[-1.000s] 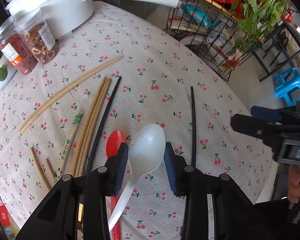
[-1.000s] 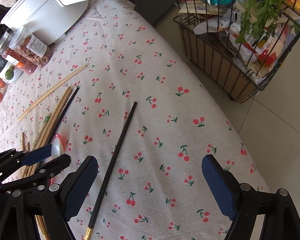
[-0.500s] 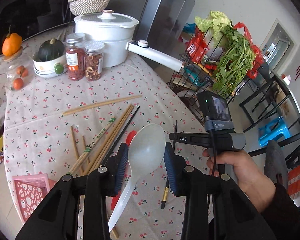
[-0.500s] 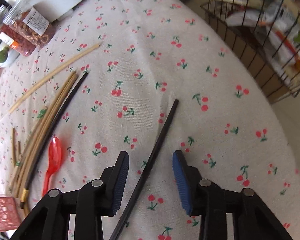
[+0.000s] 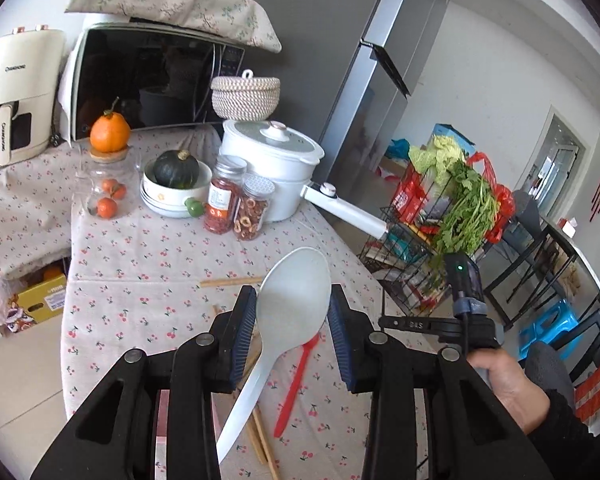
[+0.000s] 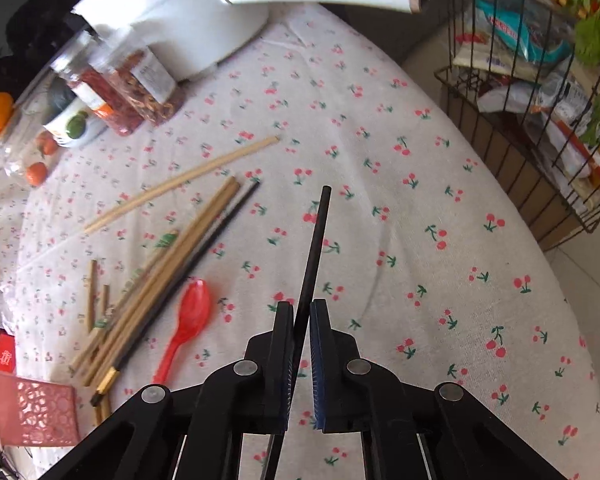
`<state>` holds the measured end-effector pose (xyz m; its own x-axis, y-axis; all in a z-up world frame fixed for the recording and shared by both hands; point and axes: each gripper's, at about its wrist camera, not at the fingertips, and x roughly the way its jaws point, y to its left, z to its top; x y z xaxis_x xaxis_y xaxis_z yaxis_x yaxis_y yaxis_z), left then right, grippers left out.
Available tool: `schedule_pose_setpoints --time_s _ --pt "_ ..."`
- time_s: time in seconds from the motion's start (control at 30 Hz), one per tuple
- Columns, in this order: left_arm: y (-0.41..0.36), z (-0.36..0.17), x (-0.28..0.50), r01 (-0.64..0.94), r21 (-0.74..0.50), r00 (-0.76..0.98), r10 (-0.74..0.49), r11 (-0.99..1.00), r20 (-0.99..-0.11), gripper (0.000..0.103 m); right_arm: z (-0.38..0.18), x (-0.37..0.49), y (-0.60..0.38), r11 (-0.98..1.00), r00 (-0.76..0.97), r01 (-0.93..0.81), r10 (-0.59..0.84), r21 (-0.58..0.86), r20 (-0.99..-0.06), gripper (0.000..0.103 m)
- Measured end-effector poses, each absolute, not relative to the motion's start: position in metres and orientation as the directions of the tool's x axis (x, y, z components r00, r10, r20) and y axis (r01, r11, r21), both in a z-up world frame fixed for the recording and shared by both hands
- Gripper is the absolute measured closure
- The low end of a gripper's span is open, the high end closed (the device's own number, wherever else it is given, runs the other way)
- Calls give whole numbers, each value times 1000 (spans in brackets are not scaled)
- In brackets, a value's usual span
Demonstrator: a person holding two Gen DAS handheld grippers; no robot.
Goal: Organize utensils
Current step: 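Drop the white spoon into the pink basket with the left gripper while the right grasps the black chopstick, then carry the black chopstick into the pink basket and open the right gripper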
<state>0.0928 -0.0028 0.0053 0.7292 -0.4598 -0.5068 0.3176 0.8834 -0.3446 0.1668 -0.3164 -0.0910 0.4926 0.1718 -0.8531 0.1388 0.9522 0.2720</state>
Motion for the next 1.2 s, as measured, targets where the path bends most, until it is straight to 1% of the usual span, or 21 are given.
schedule_pose_setpoints --time_s 0.1,0.23,0.3,0.33,0.57,0.7,0.77,0.87,0.97,1.07,1.13,1.2 --pt "17 4 93 278 -373 792 -431 885 -433 65 -69 147 -303 955 552 80 195 284 -811 98" --pt "30 -4 94 245 -376 862 -378 894 -337 65 -52 127 -292 959 598 25 212 283 -773 98" --pt "31 -13 97 218 -358 883 -340 908 -325 65 -47 122 -289 959 614 8 219 283 -758 98" --pt "32 -19 100 204 -361 884 -330 910 -332 65 -45 118 -288 958 621 0 224 286 -751 98" --pt "42 -51 113 131 -390 852 -304 911 -426 64 -28 102 -284 950 656 -48 264 309 -707 98" --pt "46 -58 117 99 -397 791 -314 912 -526 60 -13 92 -278 944 682 -94 294 318 -670 98" --pt "48 -60 116 89 -396 758 -320 914 -568 52 -4 89 -274 938 694 -116 312 326 -649 99" --pt "48 -57 109 82 -379 716 -319 922 -621 42 9 85 -267 929 711 -150 339 339 -616 99" --pt "48 -51 100 86 -342 673 -308 936 -672 35 27 83 -257 918 726 -192 371 347 -579 99" --pt "50 -47 91 70 -275 636 -255 959 -728 29 42 84 -246 906 730 -230 403 357 -553 99" --pt "53 -48 89 46 -238 593 -218 970 -775 28 51 85 -237 894 725 -259 430 365 -538 99" --pt "61 -52 85 24 -230 551 -205 973 -809 28 59 84 -227 885 721 -287 451 365 -526 99"
